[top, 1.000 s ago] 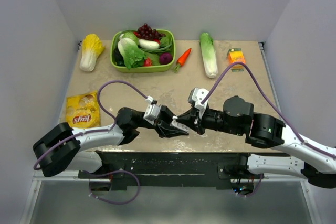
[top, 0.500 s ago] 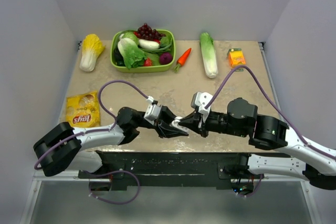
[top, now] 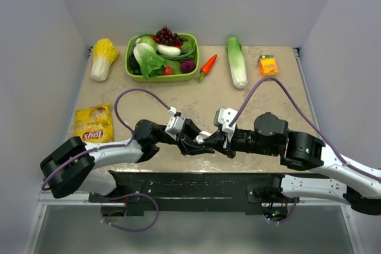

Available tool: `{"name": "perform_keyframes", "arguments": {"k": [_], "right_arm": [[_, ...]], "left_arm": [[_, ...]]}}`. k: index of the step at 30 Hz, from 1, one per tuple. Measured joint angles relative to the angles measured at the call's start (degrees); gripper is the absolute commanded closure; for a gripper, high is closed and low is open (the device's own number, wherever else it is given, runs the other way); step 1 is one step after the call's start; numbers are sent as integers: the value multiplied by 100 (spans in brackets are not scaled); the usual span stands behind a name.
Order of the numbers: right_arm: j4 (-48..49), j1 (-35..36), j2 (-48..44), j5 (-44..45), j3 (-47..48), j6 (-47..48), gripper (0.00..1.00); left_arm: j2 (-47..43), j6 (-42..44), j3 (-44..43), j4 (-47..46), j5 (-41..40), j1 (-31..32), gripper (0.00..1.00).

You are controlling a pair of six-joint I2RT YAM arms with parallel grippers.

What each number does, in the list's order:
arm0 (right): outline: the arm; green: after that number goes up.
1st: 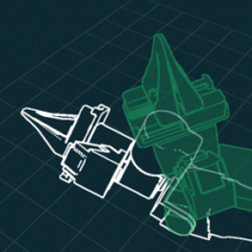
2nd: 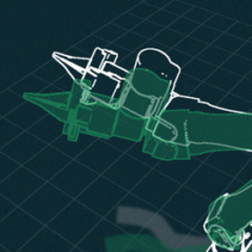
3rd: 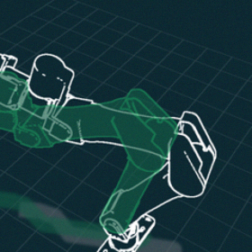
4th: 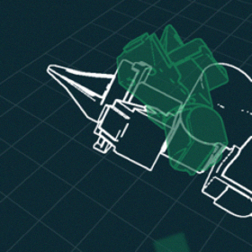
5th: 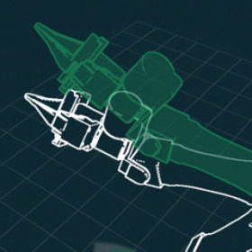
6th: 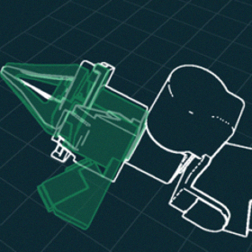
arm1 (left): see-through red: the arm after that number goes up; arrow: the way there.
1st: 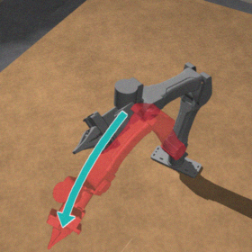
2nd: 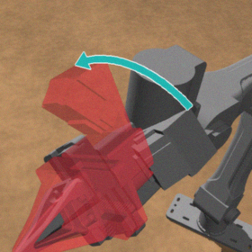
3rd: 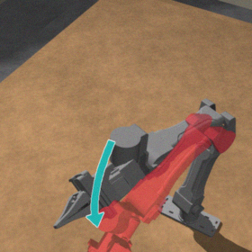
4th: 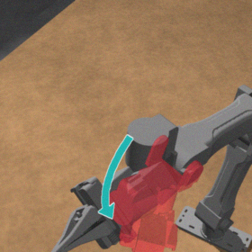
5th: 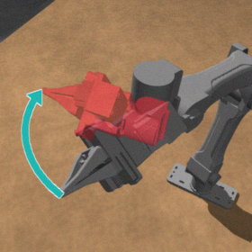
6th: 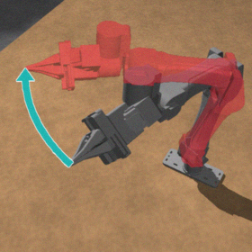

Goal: Insert the wireless bluetooth earbuds into the charging case
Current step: Place the earbud in the charging case.

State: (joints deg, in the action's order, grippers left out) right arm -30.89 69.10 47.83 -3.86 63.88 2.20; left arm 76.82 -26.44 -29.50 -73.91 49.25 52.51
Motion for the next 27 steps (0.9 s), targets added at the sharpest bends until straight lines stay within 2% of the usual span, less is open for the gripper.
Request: {"name": "perform_keyframes", "arguments": {"k": [27], "right_arm": [[20,-2,-39,337,-111,0,100]], "left_arm": [[74,-168,0,-11,39,0,100]]}}
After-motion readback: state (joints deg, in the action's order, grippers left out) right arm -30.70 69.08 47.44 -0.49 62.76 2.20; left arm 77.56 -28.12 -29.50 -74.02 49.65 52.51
